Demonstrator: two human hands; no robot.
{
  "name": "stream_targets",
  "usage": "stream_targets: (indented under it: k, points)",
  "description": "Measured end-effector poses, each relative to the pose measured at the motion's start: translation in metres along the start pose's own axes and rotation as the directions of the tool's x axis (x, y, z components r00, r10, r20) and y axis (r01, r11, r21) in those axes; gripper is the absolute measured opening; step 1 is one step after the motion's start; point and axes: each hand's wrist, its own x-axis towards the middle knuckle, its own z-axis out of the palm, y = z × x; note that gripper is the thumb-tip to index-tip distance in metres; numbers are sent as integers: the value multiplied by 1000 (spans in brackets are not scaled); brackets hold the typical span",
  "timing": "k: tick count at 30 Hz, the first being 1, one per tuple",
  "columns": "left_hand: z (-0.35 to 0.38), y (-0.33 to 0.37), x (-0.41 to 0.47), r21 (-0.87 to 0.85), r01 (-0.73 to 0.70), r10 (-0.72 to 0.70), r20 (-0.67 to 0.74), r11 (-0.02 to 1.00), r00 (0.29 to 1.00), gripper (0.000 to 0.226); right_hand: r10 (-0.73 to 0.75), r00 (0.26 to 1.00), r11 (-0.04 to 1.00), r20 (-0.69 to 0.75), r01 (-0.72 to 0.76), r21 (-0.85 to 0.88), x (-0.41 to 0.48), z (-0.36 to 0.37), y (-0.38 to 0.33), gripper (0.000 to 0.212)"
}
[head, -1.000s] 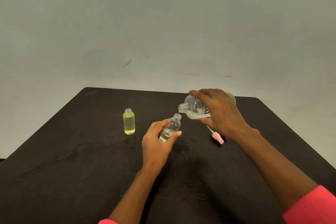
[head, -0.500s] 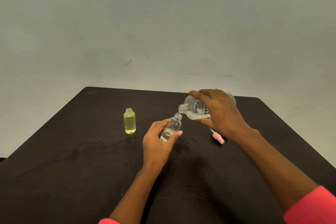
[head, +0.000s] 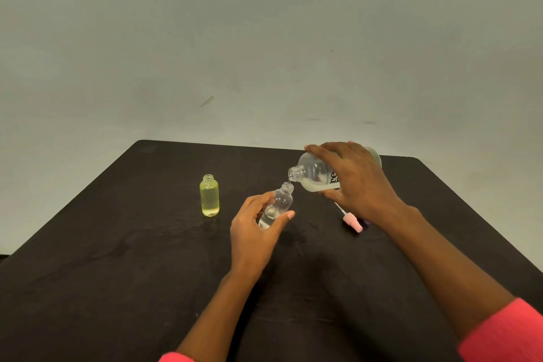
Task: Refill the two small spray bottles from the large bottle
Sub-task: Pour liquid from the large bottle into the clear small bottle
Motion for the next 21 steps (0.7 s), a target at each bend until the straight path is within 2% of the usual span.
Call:
stream_targets:
  k: [21]
  points:
    - [0,1,0,-3,8,-8,4,1000,1000,40,-2,1000,1000,-3,2,-5,0,0,-1,80]
